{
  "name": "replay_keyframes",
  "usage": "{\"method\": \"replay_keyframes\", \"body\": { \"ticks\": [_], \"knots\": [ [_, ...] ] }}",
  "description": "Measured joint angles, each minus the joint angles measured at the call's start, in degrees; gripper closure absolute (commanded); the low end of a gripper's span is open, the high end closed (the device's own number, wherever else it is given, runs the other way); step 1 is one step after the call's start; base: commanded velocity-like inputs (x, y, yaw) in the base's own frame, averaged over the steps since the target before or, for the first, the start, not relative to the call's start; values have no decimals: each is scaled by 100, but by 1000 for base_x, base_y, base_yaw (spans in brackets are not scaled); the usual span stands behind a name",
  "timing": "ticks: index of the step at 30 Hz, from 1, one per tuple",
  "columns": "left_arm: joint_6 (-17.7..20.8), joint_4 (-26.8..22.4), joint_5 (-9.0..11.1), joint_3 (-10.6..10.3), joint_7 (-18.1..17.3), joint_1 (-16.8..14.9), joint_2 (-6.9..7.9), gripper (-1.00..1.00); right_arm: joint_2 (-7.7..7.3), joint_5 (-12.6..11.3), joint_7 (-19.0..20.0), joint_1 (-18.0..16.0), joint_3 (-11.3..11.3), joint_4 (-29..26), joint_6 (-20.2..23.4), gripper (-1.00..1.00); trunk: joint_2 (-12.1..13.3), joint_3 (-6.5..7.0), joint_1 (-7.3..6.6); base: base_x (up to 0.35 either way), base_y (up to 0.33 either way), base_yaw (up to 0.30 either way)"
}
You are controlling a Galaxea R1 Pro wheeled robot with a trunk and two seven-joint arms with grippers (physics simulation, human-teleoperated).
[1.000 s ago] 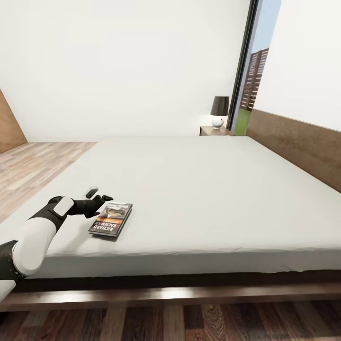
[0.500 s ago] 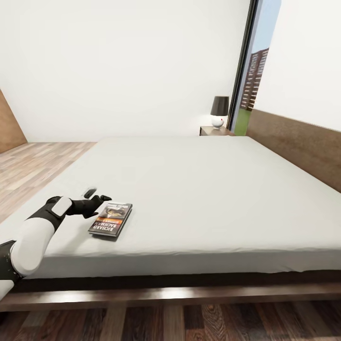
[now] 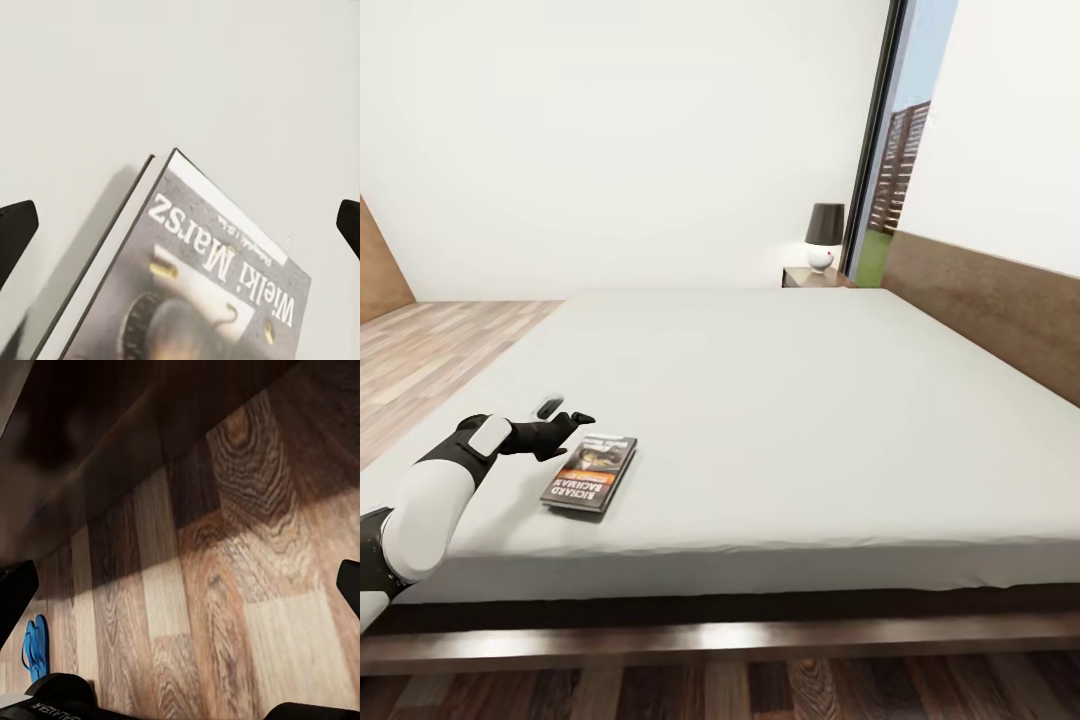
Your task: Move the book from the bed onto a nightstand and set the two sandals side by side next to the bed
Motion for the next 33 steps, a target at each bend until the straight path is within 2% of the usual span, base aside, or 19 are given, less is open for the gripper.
{"method": "replay_keyframes", "body": {
  "ticks": [33],
  "knots": [
    [-1, 0, 3, -9, 0, 0, -25, -100, -1, 7, 0, 0, 0, 0, -3, -100, 0, 0, 0, 21, 0, 0]
  ]
}}
